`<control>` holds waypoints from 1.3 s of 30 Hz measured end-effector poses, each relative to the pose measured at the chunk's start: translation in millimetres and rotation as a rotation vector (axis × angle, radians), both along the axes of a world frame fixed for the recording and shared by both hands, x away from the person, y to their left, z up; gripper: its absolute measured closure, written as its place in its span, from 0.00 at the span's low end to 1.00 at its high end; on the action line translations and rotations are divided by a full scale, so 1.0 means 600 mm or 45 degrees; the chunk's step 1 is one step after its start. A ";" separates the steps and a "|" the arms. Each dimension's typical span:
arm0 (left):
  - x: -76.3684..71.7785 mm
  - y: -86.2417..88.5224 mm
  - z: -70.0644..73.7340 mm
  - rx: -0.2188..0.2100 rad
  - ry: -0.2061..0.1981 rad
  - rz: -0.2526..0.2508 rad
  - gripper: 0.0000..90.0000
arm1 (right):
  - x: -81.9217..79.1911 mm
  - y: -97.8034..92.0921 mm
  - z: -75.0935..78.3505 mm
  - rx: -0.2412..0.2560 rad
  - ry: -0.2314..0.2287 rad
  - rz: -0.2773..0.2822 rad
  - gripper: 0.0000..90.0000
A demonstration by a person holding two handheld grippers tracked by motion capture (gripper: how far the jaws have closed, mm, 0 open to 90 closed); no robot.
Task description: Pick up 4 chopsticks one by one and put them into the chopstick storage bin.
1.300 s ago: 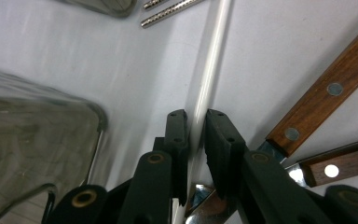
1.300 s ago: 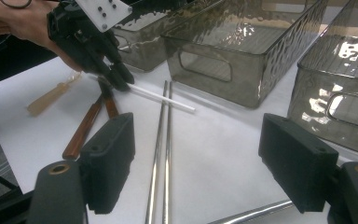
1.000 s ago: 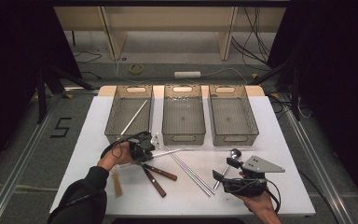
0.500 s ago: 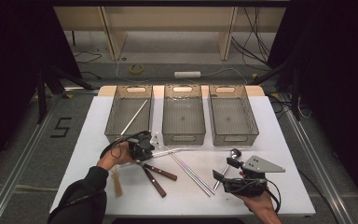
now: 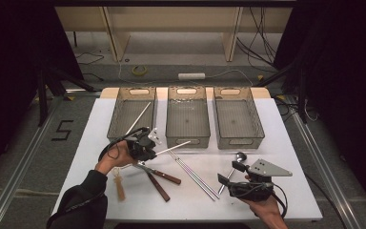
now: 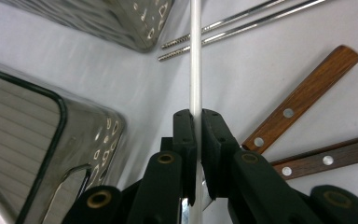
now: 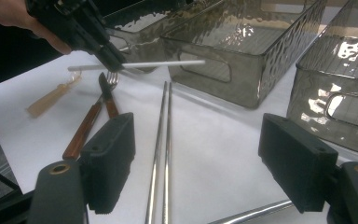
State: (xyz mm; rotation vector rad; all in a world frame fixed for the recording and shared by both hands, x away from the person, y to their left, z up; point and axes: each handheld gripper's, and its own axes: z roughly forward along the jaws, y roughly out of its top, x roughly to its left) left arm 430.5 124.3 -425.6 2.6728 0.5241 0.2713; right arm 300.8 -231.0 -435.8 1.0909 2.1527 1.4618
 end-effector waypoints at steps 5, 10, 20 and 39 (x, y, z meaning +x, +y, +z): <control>-0.005 0.004 0.013 -0.034 0.002 0.026 0.94 | 0.000 0.000 0.000 0.001 0.001 0.000 0.31; -0.010 0.007 0.020 -0.074 0.040 0.010 0.94 | 0.000 0.000 0.000 0.002 0.002 -0.002 0.31; -0.028 0.001 0.047 -0.116 0.024 -0.035 0.94 | 0.000 -0.001 0.000 0.005 0.003 -0.003 0.31; -0.006 0.049 0.097 -0.344 -0.087 0.264 0.94 | 0.002 -0.005 -0.002 0.017 0.012 -0.014 0.31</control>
